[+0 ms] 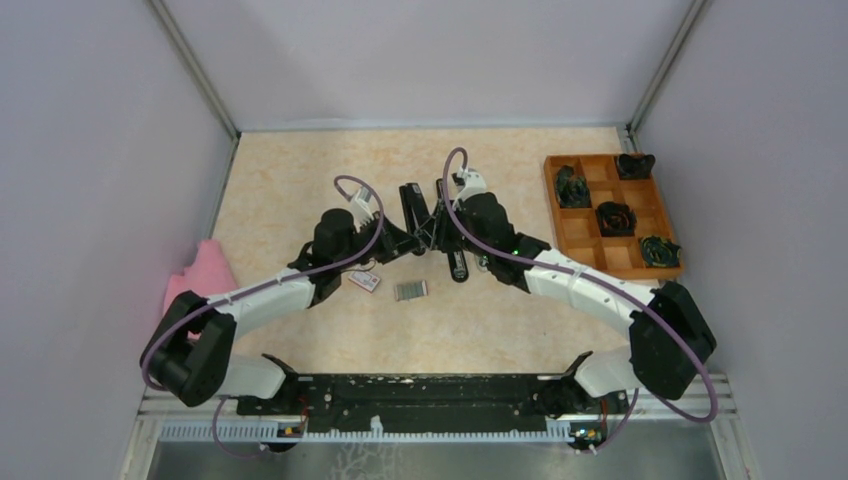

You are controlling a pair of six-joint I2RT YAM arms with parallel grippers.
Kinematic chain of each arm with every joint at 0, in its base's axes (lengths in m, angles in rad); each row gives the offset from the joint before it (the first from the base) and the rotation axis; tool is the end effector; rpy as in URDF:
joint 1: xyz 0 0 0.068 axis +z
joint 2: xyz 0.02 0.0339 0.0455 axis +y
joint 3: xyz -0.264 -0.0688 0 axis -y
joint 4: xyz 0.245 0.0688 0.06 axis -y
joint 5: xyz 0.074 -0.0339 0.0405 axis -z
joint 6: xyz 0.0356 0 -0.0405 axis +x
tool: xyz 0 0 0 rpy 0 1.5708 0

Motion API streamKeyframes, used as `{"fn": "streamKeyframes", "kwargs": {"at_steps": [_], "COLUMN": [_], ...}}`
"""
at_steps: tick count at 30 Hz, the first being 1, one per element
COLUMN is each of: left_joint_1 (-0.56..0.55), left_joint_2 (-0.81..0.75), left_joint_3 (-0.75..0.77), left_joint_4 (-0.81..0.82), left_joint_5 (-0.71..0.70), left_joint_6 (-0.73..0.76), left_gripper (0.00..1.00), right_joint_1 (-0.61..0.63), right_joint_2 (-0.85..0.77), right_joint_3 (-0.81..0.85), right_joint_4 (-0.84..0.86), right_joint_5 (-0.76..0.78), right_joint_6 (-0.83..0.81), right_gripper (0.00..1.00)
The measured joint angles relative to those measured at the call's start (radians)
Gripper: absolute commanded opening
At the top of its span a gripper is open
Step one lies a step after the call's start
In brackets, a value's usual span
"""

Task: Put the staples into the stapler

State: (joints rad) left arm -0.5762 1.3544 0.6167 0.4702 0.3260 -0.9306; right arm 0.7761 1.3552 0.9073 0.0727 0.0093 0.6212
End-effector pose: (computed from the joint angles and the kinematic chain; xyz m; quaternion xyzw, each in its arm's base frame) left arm 0.2360 -0.1669 0.2225 -0.0414 0.7896 -0.5035 0.3482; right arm 0.2231 0.2185 0.2792 -0.0613 0.8243 0.3591 0.4334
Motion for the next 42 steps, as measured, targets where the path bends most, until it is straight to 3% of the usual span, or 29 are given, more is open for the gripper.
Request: {"fn": "streamKeyframes", "kwargs": {"at_steps": [12, 23, 33, 42], "left_joint_1": [-0.005, 0.023, 0.024, 0.0], "left_joint_2": [-0.055, -0.09, -0.173, -0.199], "left_joint_3": [-0.015, -0.063, -0.107, -0.154], "left_joint_4": [0.005, -0.057, -0.065, -0.049], "left_joint_5": [-0.01, 0.0, 0.016, 0.069], "left_joint_6": [0.011, 0.141, 0.256, 0.3], "left_gripper": [0.0, 0.0, 0.0, 0.0], "right_joint_1": [-0.007, -0.146, -0.272, -0.359], "right_joint_2": [-0.067, -0.129, -0.096, 0.03], "right_joint_3": [-0.005, -0.002, 0.161, 0.301], "right_joint_4": [-0.039, -0.071, -0.166, -0.215], "right_joint_5": [-0.03, -0.189, -0.328, -0.424], "right_joint_6": [-0.049, -0.045, -0.078, -0.079], "right_gripper": [0.0, 0.0, 0.0, 0.0]}}
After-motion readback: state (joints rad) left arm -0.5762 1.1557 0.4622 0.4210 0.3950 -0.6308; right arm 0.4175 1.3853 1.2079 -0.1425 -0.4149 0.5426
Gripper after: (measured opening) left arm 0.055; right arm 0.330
